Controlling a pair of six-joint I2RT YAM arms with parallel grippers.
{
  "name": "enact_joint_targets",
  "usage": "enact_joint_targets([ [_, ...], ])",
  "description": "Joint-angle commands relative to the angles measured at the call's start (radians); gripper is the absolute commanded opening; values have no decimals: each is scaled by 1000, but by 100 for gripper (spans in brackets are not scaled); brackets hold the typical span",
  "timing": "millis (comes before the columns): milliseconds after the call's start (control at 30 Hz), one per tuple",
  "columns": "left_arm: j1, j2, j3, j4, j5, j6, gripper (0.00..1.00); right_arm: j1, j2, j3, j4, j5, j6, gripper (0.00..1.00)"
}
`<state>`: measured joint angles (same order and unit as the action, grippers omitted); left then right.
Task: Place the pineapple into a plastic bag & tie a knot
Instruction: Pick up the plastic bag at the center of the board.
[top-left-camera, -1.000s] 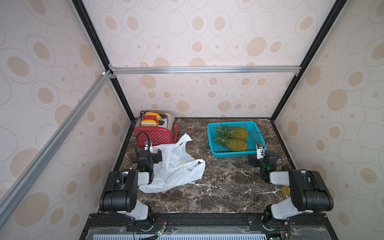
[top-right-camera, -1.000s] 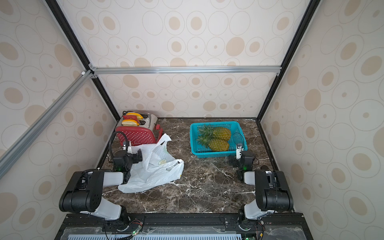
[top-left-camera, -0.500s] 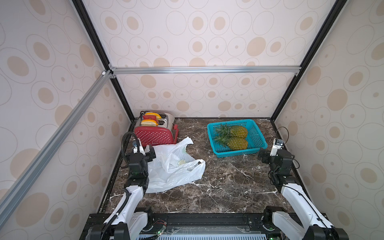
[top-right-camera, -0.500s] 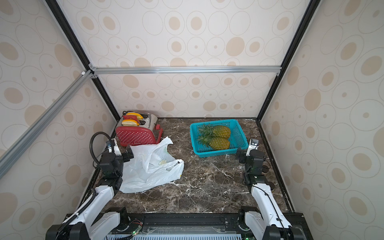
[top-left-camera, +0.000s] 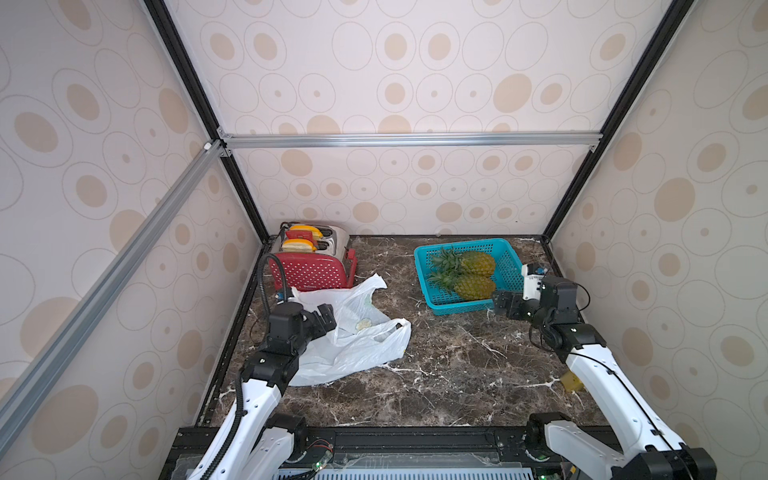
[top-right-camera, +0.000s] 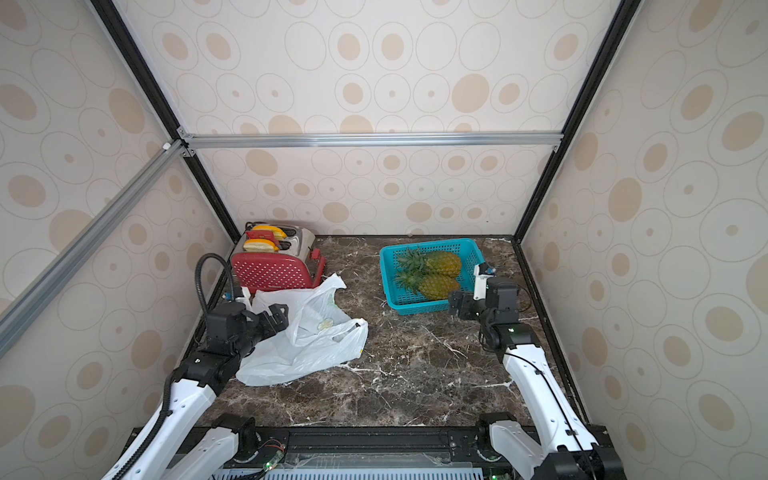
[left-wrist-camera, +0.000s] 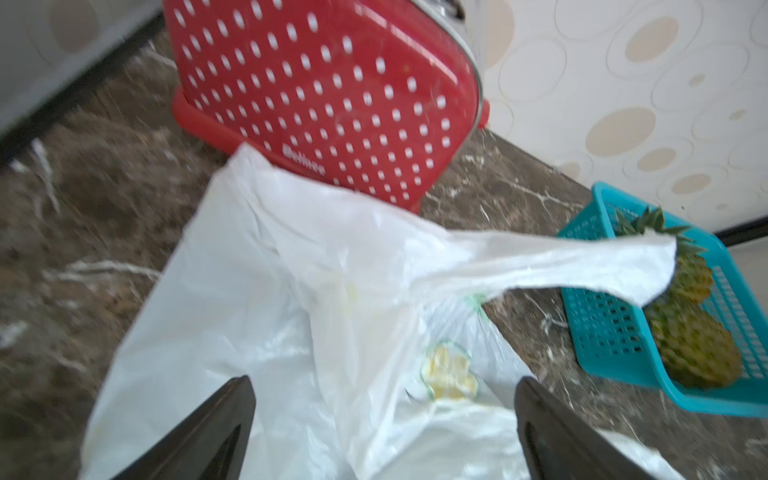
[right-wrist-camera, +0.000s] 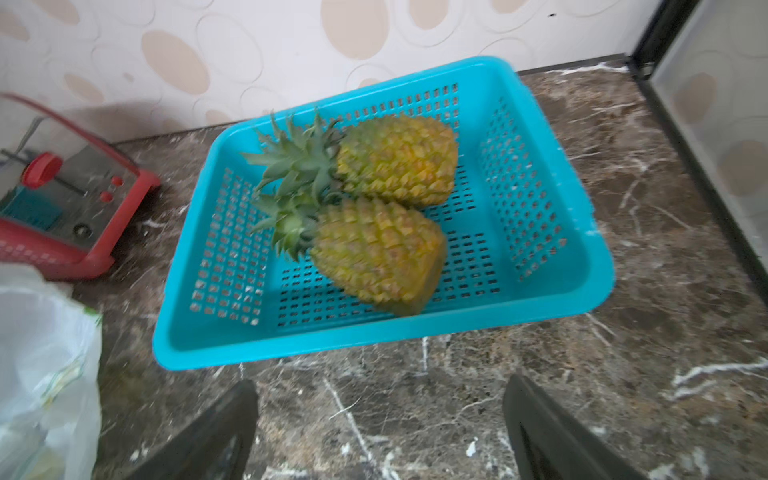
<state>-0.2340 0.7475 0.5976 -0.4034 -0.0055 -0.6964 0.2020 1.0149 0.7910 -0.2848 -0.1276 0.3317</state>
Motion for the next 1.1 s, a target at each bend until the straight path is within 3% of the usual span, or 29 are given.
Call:
enact_joint_targets([
  [0, -89, -20, -29, -189, -21, -203, 99, 81, 24, 45, -69, 0, -57, 96],
  [100, -167, 28, -51, -190, -81, -245, 99, 139, 63, 73, -70, 14, -94, 95],
  [233, -172, 165, -43, -94, -92, -253, 97, 205, 125, 116, -70, -8, -128, 95],
  [367, -172, 313, 3, -16, -129, -250, 89, 285, 170, 140, -68, -62, -216, 93],
  [467, -172, 400, 22, 25, -160, -252, 78, 355, 182, 136, -55, -123, -295, 91],
  [667, -172, 458, 28, 112, -183, -239, 40, 527, 215, 82, 37, -202, -401, 90],
  [867, -172, 459, 32, 146, -209, -194, 6, 632, 329, 55, 224, -100, -210, 91],
  [933, -172, 444, 28, 157, -214, -189, 0, 637, 388, 85, 236, -66, -134, 92],
  [1067, -172, 397, 12, 178, -209, -184, 0, 642, 493, 136, 243, -31, -57, 92],
])
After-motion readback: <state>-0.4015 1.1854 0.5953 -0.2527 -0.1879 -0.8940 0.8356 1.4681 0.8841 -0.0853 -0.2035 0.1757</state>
